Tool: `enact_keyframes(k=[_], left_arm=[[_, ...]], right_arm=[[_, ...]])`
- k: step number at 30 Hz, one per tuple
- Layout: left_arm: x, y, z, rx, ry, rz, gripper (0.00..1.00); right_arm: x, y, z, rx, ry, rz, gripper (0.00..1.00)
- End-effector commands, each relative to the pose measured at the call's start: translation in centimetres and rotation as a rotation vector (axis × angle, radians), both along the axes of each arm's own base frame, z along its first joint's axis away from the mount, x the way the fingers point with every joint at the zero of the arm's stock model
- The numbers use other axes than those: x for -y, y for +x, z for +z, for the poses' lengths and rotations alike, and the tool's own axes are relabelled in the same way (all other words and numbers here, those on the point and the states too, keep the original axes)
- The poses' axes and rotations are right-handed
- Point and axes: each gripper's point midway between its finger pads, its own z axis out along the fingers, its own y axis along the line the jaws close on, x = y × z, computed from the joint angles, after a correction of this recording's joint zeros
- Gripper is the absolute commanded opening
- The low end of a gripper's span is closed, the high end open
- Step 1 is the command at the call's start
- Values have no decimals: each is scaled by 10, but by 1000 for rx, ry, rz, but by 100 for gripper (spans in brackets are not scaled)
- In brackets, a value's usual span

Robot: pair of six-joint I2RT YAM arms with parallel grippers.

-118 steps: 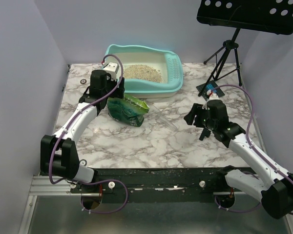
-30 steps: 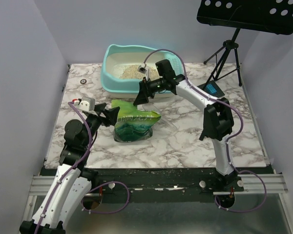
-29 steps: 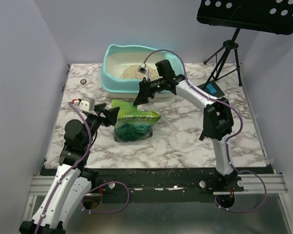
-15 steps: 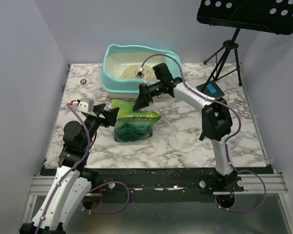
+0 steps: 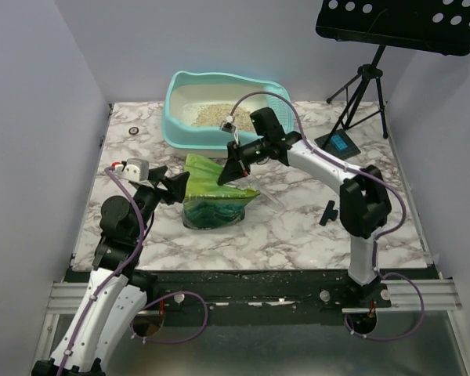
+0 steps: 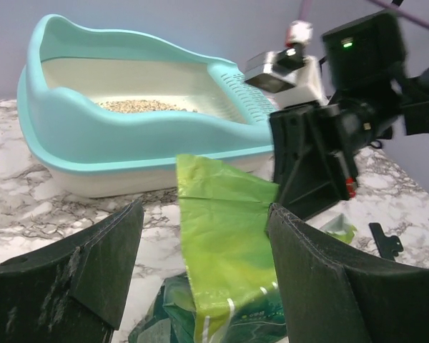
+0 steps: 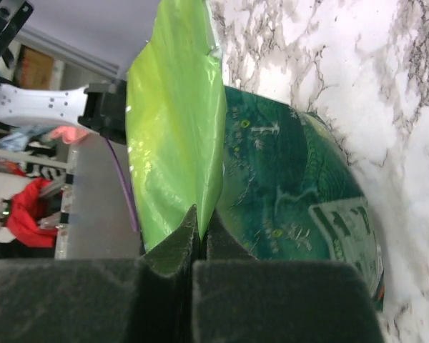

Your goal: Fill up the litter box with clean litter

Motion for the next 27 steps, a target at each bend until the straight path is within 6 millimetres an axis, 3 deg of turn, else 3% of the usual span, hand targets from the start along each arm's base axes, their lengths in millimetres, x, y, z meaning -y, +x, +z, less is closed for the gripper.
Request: enact_keyframes(k=[1,6,9,12,15,21,24,27], left_arm=[[-6,-1,17,45,24,31,78],[4,2,18,22,91,-34,77],[19,0,25,19,145,-127,78],[33,-7,48,64,224,-224,79],[57,-27,57,115,384,-383,81],[82,-52,12,22,673,-580,82],[78,-53,-2,4,777,-557,82],[70,-53,-5,19,835,-524,82]], right_arm=[[7,-14,49,283,58,-60,0],[17,-34,89,512,77,-150,0],[16,-45,88,596,45,-172,0],[13,-49,76,663,-13,-188,0],[10,-53,73,706,-59,-183,0],[12,-62,78,720,-65,-154,0],[18,-67,76,720,-84,-146,0],[24,-71,72,724,-93,-137,0]])
